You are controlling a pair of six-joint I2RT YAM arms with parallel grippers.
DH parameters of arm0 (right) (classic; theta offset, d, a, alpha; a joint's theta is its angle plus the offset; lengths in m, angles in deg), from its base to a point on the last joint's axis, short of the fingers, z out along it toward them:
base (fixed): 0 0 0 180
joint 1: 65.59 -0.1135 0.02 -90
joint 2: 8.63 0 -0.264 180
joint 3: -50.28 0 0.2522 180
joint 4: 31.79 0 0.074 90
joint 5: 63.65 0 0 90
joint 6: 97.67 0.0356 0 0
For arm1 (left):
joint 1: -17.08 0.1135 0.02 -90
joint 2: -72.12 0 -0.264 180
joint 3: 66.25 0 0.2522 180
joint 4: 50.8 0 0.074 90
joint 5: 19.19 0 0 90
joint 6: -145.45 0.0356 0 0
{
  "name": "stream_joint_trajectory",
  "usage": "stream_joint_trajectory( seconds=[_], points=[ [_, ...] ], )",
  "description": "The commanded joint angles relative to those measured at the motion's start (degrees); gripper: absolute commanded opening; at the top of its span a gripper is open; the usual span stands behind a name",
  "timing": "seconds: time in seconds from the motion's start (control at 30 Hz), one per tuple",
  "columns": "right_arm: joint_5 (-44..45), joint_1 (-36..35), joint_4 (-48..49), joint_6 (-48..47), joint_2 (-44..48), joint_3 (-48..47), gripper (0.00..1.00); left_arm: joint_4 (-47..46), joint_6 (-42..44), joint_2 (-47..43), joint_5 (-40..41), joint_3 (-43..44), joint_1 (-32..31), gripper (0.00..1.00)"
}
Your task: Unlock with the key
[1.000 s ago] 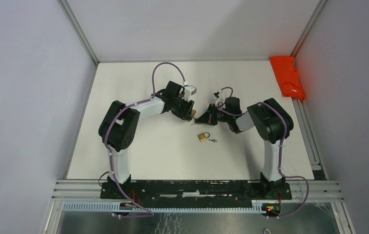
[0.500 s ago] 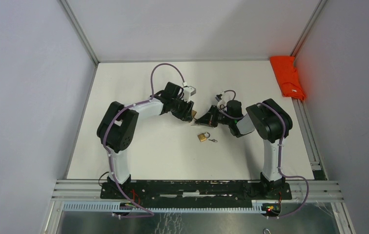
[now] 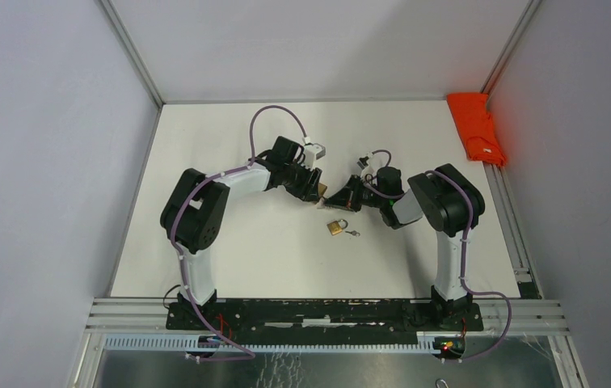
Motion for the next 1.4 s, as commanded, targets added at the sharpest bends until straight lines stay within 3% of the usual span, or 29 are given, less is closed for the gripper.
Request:
stream_joint_trajectory(
  seconds=[0.0,0.4,0.83,1.1,1.17,1.37],
  points=[
    [0.2,0.4,6.1,-0.2,-0.1,-3.5,0.00,0.6,-0.6,-3.5,-8.7,0.1,-1.3,0.02],
    [0.0,-1.9,-2.8,-5.2,0.2,-9.8,0.00,1.5,-0.2,-3.8,-12.8,1.6,-2.7,0.02],
    [1.4,-3.9,-18.6,-17.4,0.8,-16.7,0.01,0.8,-0.9,-4.1,-13.9,2.4,-3.1,0.02],
    [2.7,-2.2,-23.7,-22.1,4.4,-15.8,0.35,3.0,-1.8,0.0,-9.3,4.6,-3.0,0.02],
    [2.6,-1.1,-24.7,-22.9,5.3,-15.3,0.40,2.8,-1.9,0.5,-9.0,4.5,-3.0,0.02],
    [3.0,1.3,-25.7,-23.8,8.2,-13.2,0.41,2.5,-1.9,1.6,-9.2,4.5,-2.8,0.02]
  ],
)
